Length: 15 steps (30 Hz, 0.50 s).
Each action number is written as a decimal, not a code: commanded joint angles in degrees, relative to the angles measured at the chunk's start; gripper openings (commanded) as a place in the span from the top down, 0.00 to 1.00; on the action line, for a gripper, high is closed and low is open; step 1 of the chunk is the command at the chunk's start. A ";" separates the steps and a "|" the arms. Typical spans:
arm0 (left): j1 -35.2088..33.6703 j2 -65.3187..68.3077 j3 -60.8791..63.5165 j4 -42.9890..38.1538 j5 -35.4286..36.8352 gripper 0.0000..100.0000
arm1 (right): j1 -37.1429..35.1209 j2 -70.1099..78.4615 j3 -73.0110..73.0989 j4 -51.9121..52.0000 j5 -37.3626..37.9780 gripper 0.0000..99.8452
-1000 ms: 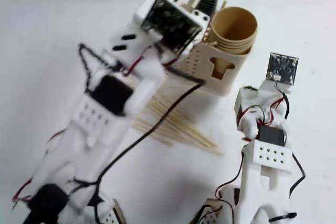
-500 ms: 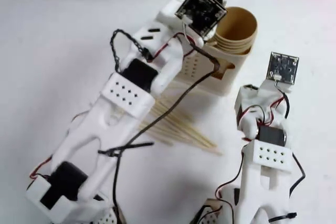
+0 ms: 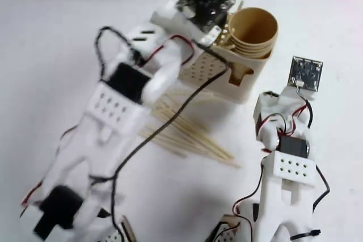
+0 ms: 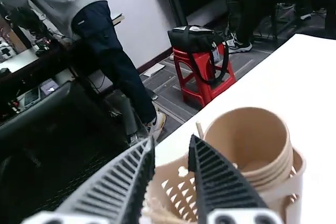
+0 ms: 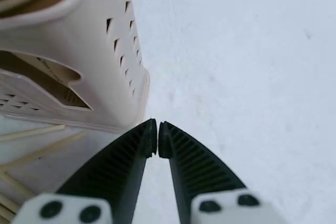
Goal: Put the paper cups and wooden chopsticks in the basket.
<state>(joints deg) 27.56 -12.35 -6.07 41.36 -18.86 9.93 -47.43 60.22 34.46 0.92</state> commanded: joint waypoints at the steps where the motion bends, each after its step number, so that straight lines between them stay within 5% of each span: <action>1: -1.45 -10.86 -3.43 9.76 0.18 0.88 | 0.31 -1.10 -2.46 -1.10 -0.26 0.98; 8: -6.64 -24.66 2.37 23.56 0.09 0.97 | 0.31 -1.01 -2.46 -1.10 -0.18 0.98; 15: -14.20 -45.49 24.00 23.03 0.09 0.97 | 0.66 -1.54 -4.13 -0.84 -0.09 0.93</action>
<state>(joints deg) 16.40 -45.32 7.91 65.01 -18.86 9.93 -47.43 60.13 34.46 0.92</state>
